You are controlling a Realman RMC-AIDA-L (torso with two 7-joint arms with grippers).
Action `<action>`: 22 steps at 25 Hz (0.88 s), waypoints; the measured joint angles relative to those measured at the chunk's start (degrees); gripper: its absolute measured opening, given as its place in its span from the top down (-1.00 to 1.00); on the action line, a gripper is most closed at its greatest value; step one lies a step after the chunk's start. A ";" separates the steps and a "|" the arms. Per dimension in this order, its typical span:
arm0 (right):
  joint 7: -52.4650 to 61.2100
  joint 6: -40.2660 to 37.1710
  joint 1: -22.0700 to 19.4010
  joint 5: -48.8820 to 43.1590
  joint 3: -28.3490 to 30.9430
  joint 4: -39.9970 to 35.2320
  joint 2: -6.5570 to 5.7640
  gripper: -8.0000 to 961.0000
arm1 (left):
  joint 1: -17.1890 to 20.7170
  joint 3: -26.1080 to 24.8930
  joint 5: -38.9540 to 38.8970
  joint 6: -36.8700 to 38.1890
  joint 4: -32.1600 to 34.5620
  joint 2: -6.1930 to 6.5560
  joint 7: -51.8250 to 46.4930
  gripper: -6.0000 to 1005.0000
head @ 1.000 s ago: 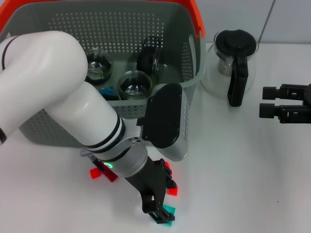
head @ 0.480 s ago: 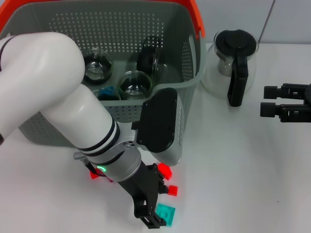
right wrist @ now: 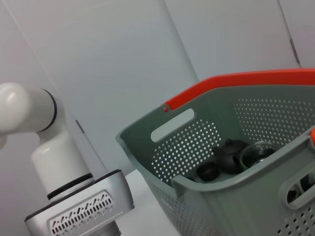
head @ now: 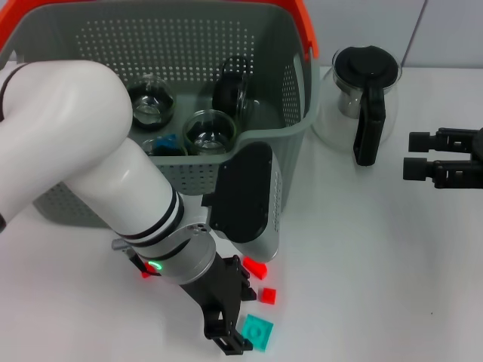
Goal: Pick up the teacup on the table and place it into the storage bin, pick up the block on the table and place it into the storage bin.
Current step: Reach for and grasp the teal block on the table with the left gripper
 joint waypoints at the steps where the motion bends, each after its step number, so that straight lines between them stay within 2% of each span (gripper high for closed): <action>1: 0.00 0.00 0.00 0.00 0.00 0.00 0.00 -0.71 | 0.01 0.14 0.02 -0.02 0.00 0.00 0.06 -0.44; 22: -0.01 -0.01 -0.42 0.01 0.00 0.73 -0.05 -0.71 | 0.51 1.73 0.11 -2.78 0.63 -0.09 -1.00 -0.44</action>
